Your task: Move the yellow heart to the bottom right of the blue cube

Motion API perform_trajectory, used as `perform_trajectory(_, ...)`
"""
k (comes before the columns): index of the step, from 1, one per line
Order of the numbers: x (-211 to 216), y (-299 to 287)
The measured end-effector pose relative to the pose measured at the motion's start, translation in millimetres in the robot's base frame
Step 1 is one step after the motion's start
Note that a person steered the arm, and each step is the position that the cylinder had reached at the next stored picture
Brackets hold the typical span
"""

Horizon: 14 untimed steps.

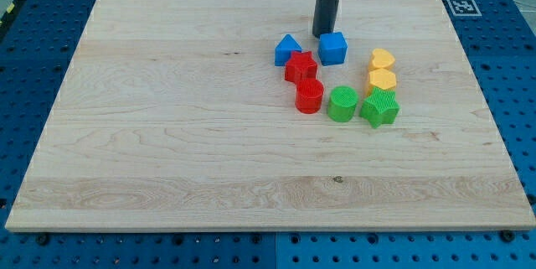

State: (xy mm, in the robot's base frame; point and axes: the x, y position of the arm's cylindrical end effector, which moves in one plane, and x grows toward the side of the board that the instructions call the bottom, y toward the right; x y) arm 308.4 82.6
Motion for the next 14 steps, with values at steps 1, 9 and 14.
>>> perform_trajectory(1,7,0)
perform_trajectory(9,32,102)
perform_trajectory(14,41,145)
